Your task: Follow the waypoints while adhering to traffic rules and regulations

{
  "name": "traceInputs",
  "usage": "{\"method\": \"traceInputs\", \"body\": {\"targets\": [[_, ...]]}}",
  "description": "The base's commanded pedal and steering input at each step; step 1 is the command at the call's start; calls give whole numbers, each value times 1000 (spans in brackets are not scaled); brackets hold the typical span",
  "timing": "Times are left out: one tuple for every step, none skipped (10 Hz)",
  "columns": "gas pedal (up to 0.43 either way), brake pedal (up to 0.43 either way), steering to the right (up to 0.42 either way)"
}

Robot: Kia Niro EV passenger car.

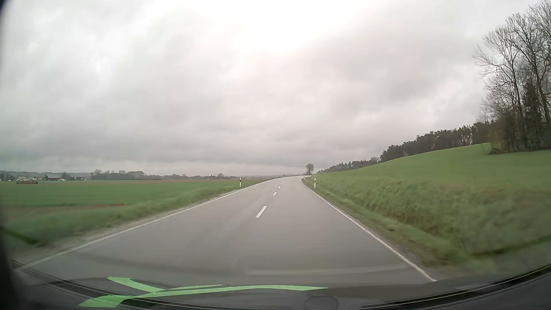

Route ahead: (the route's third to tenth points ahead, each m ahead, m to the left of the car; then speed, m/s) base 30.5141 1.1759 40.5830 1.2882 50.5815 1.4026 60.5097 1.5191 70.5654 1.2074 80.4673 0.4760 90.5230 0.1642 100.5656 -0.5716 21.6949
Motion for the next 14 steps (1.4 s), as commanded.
{"method": "traceInputs", "body": {"targets": [[189,0,0],[189,0,-2],[177,0,-4],[150,0,-4],[150,0,-4],[150,0,-4],[150,0,-3],[169,0,-1],[177,0,-1],[189,0,-1],[189,0,-1],[177,0,-1],[169,0,-1],[150,0,-1]]}}
